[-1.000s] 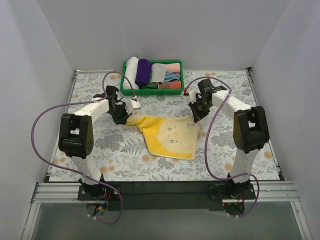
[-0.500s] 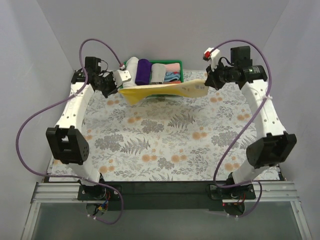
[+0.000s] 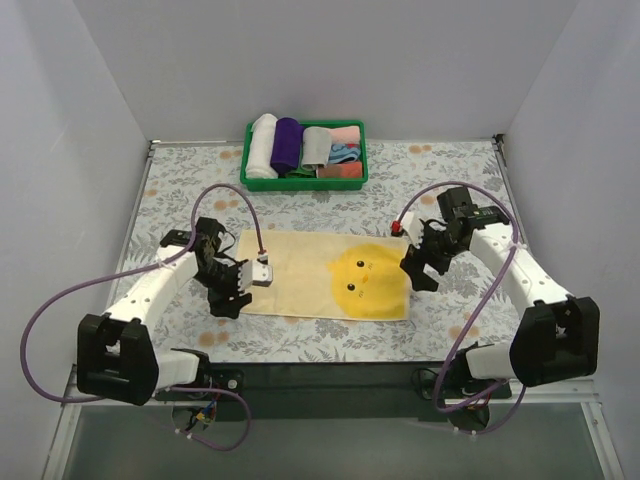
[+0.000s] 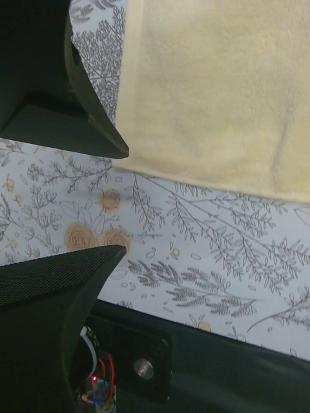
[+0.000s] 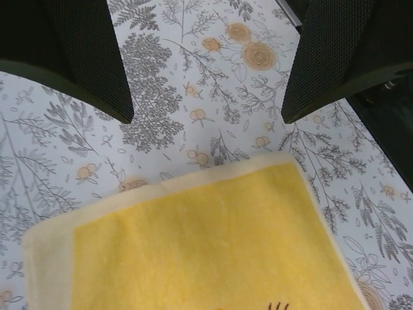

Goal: Roll the towels
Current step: Flatten the towel

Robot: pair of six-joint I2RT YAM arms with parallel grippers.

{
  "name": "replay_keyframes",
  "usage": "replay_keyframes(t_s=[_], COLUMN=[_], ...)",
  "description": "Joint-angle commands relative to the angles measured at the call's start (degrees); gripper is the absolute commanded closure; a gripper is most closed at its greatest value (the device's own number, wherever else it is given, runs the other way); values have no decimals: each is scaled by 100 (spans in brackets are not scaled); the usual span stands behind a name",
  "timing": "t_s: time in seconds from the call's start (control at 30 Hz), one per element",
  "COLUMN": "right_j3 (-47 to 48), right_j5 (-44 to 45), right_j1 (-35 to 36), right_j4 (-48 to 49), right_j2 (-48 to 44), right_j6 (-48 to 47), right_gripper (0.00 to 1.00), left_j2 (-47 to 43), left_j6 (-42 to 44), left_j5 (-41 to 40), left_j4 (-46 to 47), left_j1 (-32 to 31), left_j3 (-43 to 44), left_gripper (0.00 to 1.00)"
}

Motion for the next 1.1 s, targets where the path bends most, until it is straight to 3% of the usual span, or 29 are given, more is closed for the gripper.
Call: replay_keyframes(t_s=[0.0,0.07,0.13,0.17,0.2,0.3,0.4,0.7,0.9,1.07], right_j3=[157,166,175,280,350,553,658,702,1509,2231], right_j5=[281,360,387,360,317,202,290,579,1273,1520], right_j1=[-3,-3,-3,-3,6,119,216,357,322,261], right_j4=[-99,-153,-126,-135,-135,-13,348,1077,1324,1175], right_j2=[-734,-876,-781,-641,-457,421,993,2285,3252,3518], right_j6=[-550,-595,-429,-289,-122,669,1364,2059,2288,2314], right_gripper=[12,12,18,23,38,59,68,71,73,71], left_j2=[-430,-431,-256,-150,103,901,1475,2416,3145,3647], left_j6=[-26,-80,-439,-623,-807,-1624,-2416,-3006,-3235,-3349], left_j5=[247,220,211,177,159,2,-79,-404,-606,-492], left_j4=[-245,-236,78,263,465,1098,1600,2400,2690,2673], left_j1=[-51,-60,-51,-60,-60,-51,19,90,230,415], left_j3=[135,353,477,521,583,819,1083,988,1180,1786], left_gripper=[46,46,47,50,52,64,76,77,77,77])
